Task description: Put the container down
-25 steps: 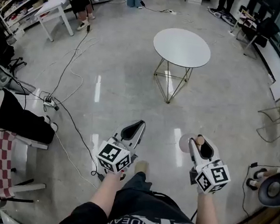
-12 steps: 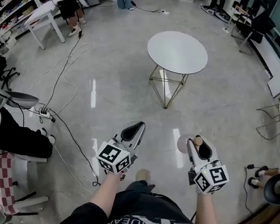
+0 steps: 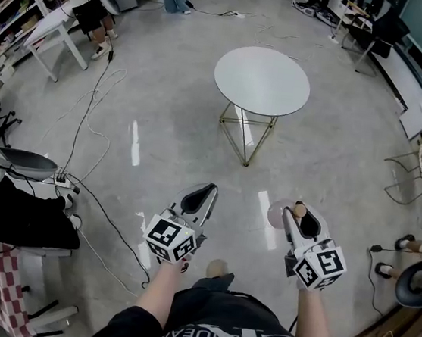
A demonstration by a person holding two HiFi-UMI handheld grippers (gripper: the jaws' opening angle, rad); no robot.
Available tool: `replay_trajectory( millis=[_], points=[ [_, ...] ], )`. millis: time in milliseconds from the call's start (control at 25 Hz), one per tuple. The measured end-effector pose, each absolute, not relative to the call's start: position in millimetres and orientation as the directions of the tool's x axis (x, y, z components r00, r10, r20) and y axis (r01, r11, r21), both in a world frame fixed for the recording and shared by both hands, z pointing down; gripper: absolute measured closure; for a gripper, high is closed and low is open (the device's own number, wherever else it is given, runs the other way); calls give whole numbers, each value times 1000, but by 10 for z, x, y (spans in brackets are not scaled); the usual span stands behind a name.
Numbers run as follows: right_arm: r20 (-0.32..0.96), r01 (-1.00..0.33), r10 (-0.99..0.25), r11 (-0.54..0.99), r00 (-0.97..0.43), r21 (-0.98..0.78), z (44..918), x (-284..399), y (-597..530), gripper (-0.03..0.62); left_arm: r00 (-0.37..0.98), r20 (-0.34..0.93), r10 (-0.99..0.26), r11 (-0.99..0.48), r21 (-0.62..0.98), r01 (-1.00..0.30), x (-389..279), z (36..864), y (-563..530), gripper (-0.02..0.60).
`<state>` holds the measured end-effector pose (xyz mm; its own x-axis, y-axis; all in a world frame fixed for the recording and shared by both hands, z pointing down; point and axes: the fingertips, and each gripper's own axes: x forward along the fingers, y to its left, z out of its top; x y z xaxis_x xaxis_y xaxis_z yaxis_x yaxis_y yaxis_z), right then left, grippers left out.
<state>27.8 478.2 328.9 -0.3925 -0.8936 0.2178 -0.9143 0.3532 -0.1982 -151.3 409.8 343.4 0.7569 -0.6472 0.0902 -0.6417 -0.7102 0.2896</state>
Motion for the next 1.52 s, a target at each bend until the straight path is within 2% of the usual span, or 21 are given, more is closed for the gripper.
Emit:
replay_trajectory(
  millis=[840,1520],
  points=[
    [209,-902,-885,372,-415,-219,3341,243,3910,451,732,82,-676,-688,287,-667,-1673,3484,3392,566],
    [213,-869,-847,447,-487,-211,3305,449,2685,451,741,108,-663,-694,282,-663,-1159,3486,2235,566]
  ],
)
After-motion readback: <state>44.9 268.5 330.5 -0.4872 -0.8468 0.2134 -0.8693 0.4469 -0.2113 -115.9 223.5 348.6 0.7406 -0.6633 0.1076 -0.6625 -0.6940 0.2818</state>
